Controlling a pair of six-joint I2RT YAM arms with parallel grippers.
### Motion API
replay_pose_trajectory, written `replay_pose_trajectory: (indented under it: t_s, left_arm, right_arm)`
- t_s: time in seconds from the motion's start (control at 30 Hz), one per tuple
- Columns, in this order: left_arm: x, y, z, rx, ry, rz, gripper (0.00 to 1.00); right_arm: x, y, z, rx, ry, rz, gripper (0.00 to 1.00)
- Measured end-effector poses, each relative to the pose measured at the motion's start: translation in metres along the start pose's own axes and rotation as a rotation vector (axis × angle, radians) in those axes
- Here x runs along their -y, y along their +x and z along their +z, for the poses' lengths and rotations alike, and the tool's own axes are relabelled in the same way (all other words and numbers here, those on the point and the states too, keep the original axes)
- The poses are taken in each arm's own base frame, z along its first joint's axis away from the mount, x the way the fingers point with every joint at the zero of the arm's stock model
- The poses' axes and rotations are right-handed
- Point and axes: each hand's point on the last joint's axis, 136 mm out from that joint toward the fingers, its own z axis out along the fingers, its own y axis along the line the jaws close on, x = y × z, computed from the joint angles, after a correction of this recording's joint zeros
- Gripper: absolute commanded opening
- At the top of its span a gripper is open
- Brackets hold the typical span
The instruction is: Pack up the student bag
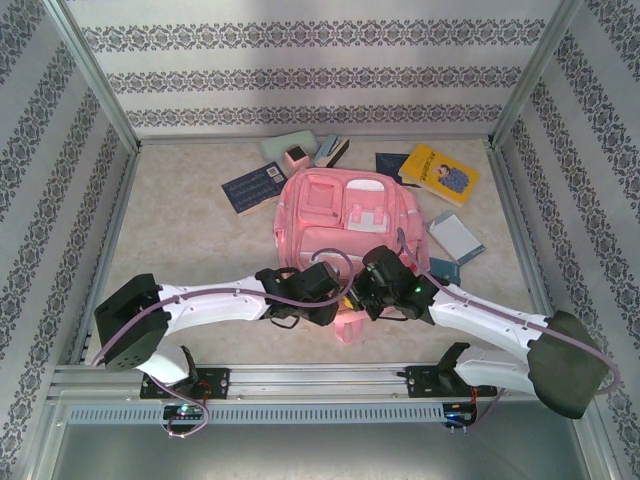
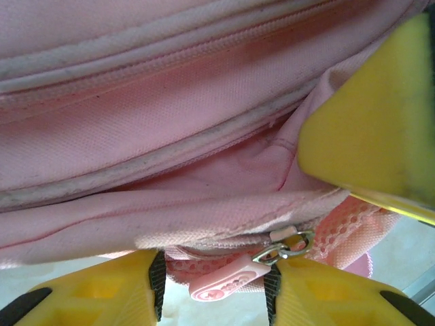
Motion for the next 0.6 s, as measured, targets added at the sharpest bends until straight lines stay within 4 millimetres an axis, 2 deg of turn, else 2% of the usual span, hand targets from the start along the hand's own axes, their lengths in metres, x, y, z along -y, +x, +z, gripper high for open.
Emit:
replay_pose_trajectory:
  t_s: [0.33, 0.47, 0.6]
  left_arm:
    - [0.0016, 0.0007, 0.0049, -0.006, 0.006, 0.024, 0.13]
    - [0.0041, 0.0020, 0.0055, -0.014, 0.018, 0.034, 0.04]
    - [0.0044, 0.0016, 0.0054, -0.012, 0.019, 0.039, 0.01]
  right_arm:
    - [0.0009, -0.0004, 0.0010, 0.001, 0.004, 0.001, 0.00]
    - [0.0010, -0.0016, 0.0010, 0.008, 0.005, -0.002, 0.00]
    - [0.0029, -0.0039, -0.0006, 0.023, 0.011, -0.020, 0.00]
